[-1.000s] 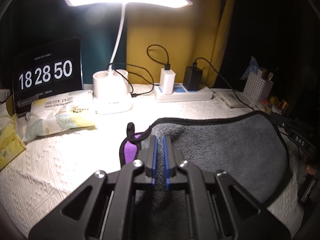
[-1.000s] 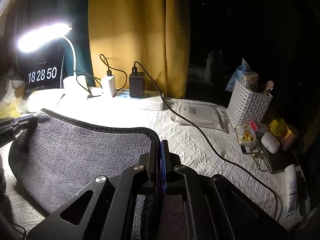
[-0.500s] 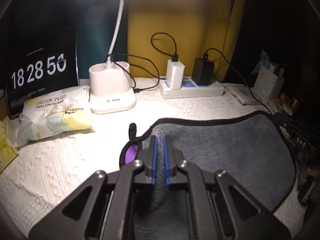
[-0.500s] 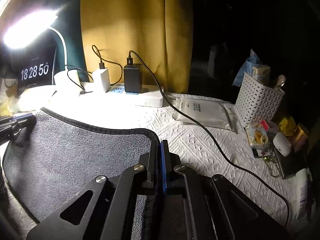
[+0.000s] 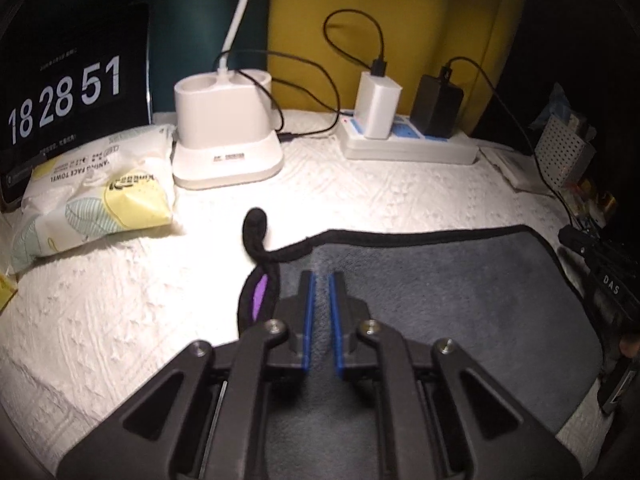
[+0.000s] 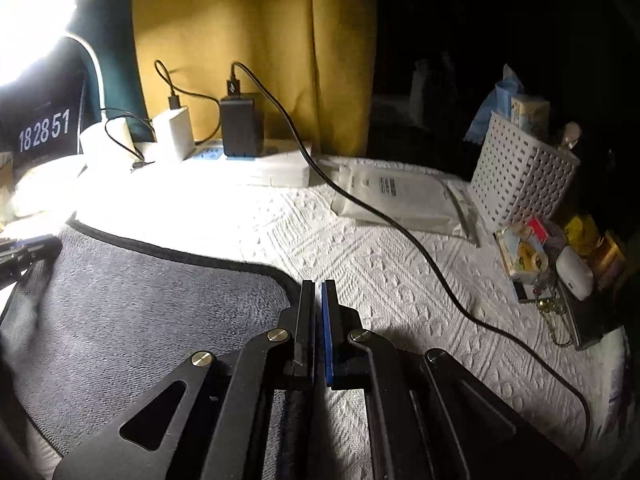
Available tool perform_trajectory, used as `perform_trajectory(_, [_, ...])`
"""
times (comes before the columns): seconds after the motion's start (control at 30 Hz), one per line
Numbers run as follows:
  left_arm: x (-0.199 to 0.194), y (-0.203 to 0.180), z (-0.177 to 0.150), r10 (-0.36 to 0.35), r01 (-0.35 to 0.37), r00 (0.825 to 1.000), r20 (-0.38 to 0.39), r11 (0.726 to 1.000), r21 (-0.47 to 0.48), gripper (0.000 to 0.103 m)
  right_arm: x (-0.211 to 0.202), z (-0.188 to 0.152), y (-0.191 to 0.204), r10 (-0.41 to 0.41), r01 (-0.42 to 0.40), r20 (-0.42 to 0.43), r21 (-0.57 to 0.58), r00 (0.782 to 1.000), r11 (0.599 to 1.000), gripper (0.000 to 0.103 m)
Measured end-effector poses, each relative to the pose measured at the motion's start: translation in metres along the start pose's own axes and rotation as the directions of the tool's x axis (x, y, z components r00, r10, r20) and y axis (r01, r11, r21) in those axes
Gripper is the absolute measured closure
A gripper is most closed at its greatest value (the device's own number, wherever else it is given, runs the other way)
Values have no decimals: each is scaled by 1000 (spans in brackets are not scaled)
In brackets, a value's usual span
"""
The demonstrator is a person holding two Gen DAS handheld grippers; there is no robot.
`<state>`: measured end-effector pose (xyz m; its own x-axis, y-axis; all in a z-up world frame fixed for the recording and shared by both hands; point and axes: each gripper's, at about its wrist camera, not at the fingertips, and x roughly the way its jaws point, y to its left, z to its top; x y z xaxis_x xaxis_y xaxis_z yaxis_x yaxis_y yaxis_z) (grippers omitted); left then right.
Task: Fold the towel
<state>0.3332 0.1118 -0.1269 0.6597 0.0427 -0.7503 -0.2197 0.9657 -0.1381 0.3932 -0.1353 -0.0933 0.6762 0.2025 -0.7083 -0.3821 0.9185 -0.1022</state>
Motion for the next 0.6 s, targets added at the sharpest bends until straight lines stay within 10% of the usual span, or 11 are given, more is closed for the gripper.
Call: perform_trajectory(0.6, [-4, 25, 8, 39, -41, 999, -24, 998, -50, 77, 10, 0, 4, -7, 5, -55, -25, 998, 1000, 99])
